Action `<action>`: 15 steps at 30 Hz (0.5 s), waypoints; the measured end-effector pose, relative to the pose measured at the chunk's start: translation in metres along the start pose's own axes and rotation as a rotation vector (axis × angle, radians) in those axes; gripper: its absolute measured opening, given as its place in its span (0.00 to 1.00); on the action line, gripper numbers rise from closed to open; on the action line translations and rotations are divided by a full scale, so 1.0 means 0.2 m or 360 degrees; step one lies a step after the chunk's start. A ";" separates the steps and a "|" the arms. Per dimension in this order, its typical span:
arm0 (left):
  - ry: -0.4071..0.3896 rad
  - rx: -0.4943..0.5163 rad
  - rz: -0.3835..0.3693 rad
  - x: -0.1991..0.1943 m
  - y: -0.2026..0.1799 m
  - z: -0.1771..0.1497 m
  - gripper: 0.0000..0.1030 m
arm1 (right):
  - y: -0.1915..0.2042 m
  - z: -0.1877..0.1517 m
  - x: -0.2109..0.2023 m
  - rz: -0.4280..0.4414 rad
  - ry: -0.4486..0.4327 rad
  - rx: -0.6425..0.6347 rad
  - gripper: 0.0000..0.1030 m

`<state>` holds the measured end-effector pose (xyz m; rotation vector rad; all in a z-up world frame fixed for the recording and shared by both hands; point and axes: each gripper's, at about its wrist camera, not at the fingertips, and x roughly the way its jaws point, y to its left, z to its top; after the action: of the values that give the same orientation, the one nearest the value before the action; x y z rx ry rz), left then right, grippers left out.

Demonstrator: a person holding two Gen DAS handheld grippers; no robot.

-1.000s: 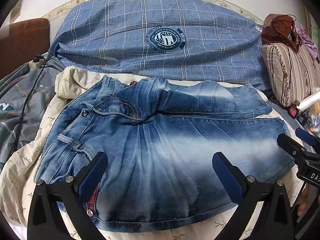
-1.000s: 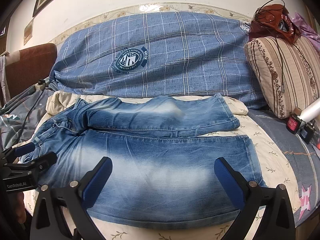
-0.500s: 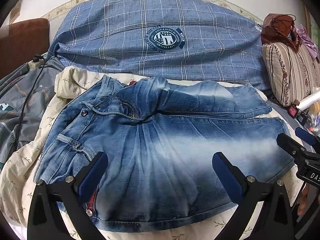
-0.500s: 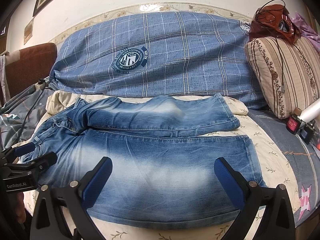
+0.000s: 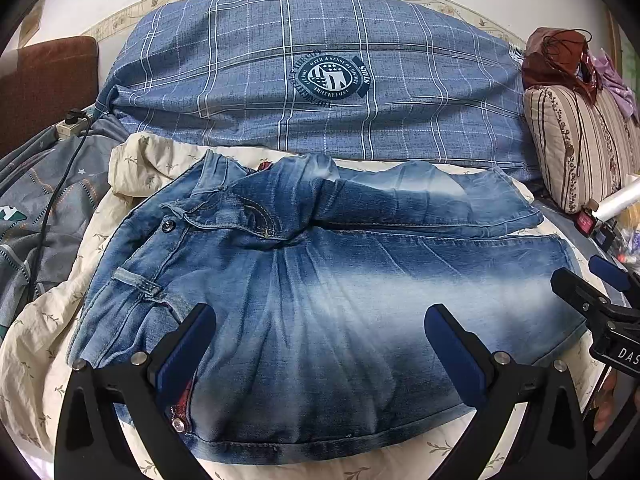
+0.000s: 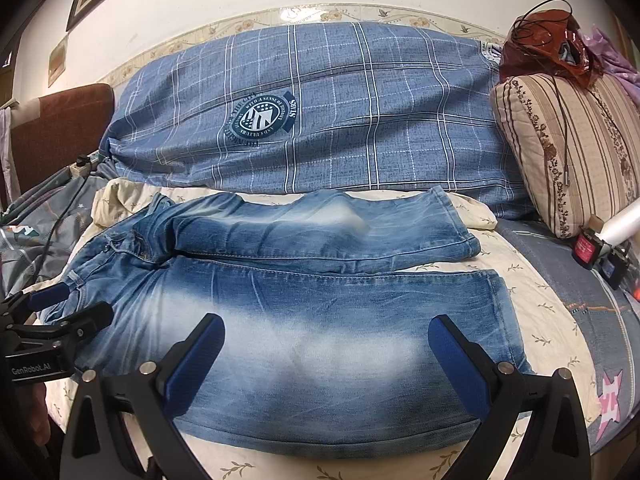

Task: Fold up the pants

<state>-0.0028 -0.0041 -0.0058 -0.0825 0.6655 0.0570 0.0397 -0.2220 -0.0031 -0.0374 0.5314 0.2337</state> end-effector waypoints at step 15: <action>0.0032 -0.0122 -0.0071 -0.01 0.11 0.01 1.00 | -0.06 -0.02 0.01 0.0025 0.0037 0.0058 1.00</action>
<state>-0.0050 0.0179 -0.0054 -0.1716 0.6813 0.0387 0.0424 -0.2329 -0.0087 -0.0005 0.5594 0.2390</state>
